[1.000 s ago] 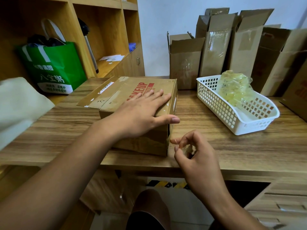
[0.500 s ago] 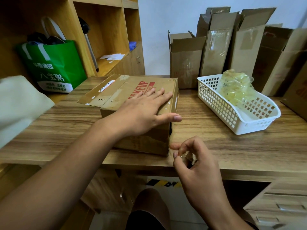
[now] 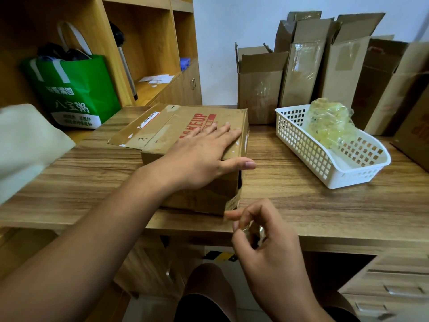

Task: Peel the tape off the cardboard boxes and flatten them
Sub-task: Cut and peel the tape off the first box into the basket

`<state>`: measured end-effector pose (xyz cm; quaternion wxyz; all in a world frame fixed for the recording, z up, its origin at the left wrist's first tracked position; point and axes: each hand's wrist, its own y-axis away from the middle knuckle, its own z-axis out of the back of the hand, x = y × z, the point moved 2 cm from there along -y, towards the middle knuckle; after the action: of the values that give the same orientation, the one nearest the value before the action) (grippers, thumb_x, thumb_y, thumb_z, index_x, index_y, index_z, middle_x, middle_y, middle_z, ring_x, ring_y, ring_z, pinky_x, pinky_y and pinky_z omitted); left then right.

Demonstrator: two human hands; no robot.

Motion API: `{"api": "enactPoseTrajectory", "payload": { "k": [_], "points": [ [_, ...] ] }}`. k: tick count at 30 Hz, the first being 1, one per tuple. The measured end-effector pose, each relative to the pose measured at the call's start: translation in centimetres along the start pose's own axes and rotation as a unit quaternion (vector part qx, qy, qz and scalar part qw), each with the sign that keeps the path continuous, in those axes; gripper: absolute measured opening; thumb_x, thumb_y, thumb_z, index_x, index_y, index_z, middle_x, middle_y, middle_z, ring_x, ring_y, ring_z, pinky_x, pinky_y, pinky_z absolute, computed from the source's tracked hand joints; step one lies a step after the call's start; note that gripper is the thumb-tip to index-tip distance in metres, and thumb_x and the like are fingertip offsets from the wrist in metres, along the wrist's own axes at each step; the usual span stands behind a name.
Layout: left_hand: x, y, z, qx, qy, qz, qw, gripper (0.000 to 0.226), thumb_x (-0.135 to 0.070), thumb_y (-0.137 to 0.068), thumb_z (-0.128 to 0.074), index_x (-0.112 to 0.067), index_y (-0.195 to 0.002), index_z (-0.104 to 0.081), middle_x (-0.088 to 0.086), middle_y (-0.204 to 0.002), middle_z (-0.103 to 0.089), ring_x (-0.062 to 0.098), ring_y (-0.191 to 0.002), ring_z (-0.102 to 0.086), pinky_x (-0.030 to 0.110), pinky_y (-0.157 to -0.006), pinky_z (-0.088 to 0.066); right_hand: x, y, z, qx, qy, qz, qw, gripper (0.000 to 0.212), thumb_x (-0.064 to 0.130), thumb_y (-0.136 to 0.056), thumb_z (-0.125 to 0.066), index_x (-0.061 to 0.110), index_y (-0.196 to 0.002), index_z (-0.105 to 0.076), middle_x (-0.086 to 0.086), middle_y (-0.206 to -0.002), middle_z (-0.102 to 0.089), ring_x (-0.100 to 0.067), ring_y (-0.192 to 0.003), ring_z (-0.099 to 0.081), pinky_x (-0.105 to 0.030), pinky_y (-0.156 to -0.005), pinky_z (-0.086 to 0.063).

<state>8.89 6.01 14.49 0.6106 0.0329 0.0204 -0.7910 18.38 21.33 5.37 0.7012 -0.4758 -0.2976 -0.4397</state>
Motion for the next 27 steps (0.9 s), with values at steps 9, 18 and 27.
{"api": "enactPoseTrajectory", "payload": {
  "k": [9,18,27],
  "points": [
    [-1.0,-0.2,-0.2,-0.015,0.002,0.025,1.000,0.107,-0.089,-0.070,-0.011,-0.034,-0.161,-0.005,-0.006,-0.169,-0.001,0.016,-0.156,-0.002,0.042,-0.127,-0.004,2.7,0.8,-2.4,0.093,-0.021,0.051,0.994,0.027,0.020,-0.084,-0.059,0.042,-0.086,-0.044,0.018,-0.099,-0.071,-0.004,-0.096,-0.068,-0.029,-0.082,-0.056],
    [-0.9,0.5,1.1,-0.028,0.116,0.015,0.993,0.084,-0.072,-0.078,-0.063,-0.031,-0.147,-0.035,-0.004,-0.150,-0.043,0.017,-0.137,-0.040,0.034,-0.108,-0.032,-0.3,-2.2,0.7,-0.016,-0.015,-0.011,1.000,0.036,0.037,-0.078,-0.080,0.030,-0.086,-0.046,0.010,-0.083,-0.059,-0.011,-0.072,-0.058,-0.018,-0.060,-0.044],
    [1.7,1.5,2.2,0.053,0.062,-0.020,0.996,0.078,-0.072,-0.087,-0.053,-0.058,-0.153,-0.014,-0.029,-0.164,-0.008,0.004,-0.152,-0.011,0.040,-0.123,-0.019,-1.3,-2.7,1.3,-0.027,-0.024,-0.030,0.999,0.031,0.016,-0.088,-0.070,0.028,-0.080,-0.043,-0.002,-0.073,-0.056,-0.017,-0.063,-0.053,-0.039,-0.062,-0.046]
  ]
}}
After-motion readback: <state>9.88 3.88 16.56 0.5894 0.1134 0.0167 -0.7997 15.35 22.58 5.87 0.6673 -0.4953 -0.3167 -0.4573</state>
